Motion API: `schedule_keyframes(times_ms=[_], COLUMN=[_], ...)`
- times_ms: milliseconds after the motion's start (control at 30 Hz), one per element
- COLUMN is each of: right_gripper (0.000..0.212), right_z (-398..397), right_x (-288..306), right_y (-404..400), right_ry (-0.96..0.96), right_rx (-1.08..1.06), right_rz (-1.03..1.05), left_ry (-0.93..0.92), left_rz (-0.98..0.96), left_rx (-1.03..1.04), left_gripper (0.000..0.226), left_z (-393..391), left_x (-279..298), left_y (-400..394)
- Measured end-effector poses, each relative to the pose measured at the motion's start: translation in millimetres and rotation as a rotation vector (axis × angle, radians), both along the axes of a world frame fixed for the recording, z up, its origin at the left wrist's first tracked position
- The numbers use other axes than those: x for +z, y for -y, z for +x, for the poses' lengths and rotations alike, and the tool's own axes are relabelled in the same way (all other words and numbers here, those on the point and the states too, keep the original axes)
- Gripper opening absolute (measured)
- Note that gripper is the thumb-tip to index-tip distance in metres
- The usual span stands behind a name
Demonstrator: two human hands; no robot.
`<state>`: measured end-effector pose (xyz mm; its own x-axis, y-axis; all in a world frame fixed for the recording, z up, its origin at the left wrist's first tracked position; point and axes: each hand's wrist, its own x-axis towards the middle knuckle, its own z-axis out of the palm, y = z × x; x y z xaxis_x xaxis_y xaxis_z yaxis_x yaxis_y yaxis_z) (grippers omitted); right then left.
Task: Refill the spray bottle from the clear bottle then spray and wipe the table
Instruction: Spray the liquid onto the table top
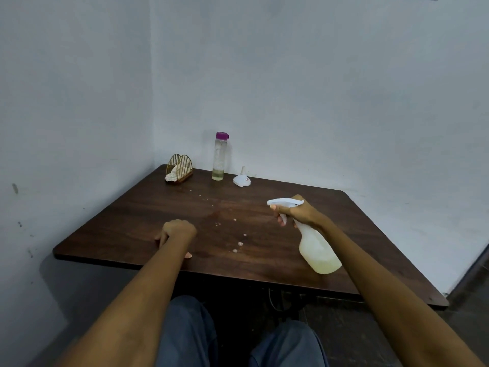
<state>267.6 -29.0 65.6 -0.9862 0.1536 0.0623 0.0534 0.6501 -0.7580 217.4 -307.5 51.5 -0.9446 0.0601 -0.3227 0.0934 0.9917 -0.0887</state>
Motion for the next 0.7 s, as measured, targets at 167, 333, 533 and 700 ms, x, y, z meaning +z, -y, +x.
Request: schedule_keyframes(times_ms=[167, 333, 533, 700], right_gripper=[0.046, 0.038, 0.056, 0.035], right_z=[-5, -3, -12, -15], right_x=[0, 7, -8, -9], right_y=[-5, 6, 11, 13], right_ry=[-0.126, 0.019, 0.052, 0.134], right_rx=[-0.112, 0.048, -0.097, -0.025], right_rz=[-0.143, -0.130, -0.003, 0.075], left_ry=[-0.006, -0.002, 0.008, 0.012], left_rz=[-0.027, -0.034, -0.007, -0.006], left_rx=[-0.024, -0.023, -0.019, -0.016], left_gripper=[0.054, 0.059, 0.063, 0.063], left_z=[0, 2, 3, 3], left_x=[1, 1, 2, 1], left_y=[-1, 1, 2, 1])
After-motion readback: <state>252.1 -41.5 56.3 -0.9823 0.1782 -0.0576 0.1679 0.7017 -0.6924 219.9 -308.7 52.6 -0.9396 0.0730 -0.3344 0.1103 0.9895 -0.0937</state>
